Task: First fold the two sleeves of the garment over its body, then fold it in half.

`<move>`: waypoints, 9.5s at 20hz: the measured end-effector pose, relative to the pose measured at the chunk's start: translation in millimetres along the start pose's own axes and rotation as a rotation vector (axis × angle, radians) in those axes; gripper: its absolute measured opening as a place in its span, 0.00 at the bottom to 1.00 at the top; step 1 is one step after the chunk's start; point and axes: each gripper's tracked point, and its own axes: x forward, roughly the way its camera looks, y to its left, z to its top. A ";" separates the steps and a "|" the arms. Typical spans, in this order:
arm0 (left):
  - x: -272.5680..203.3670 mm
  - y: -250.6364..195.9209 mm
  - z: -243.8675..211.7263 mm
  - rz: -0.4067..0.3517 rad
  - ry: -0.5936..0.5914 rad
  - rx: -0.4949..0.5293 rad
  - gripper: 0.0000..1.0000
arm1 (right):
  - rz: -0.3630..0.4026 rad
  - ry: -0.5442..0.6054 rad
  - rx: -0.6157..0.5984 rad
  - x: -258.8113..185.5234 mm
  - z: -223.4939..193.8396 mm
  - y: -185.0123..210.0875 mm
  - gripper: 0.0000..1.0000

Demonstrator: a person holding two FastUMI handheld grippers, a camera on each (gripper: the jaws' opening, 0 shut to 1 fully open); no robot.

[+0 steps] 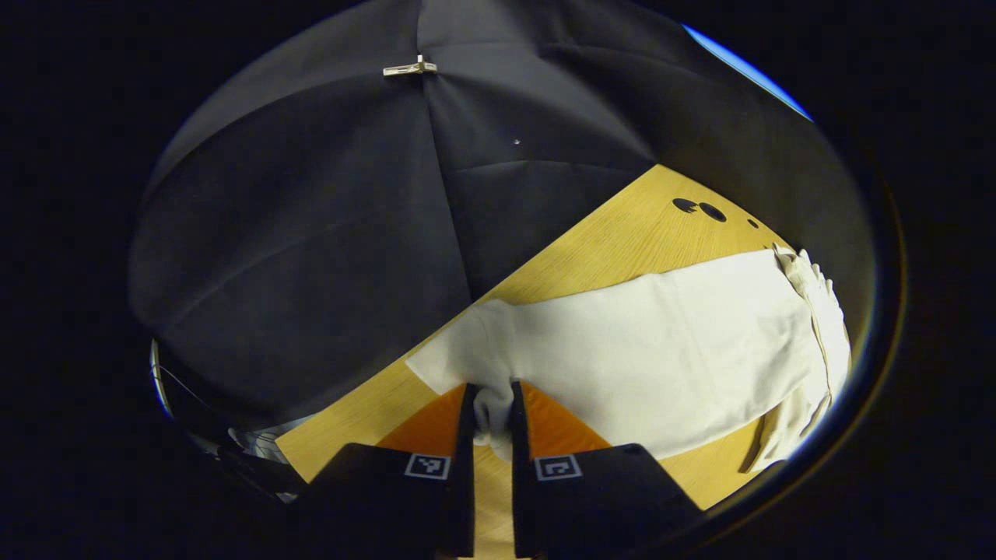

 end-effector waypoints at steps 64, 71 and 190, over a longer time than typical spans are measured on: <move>-231.7 -627.0 -29.6 -0.891 -0.089 0.481 0.97 | 0.246 0.129 0.048 -0.5 -120.3 31.8 0.99; -181.7 -457.7 3.7 -0.685 -0.140 0.453 0.97 | 0.352 0.184 -0.002 19.0 -131.9 91.8 0.99; -419.4 -265.8 63.4 -0.872 -0.727 0.202 0.96 | 0.293 -0.368 -0.091 -110.2 49.0 176.1 0.99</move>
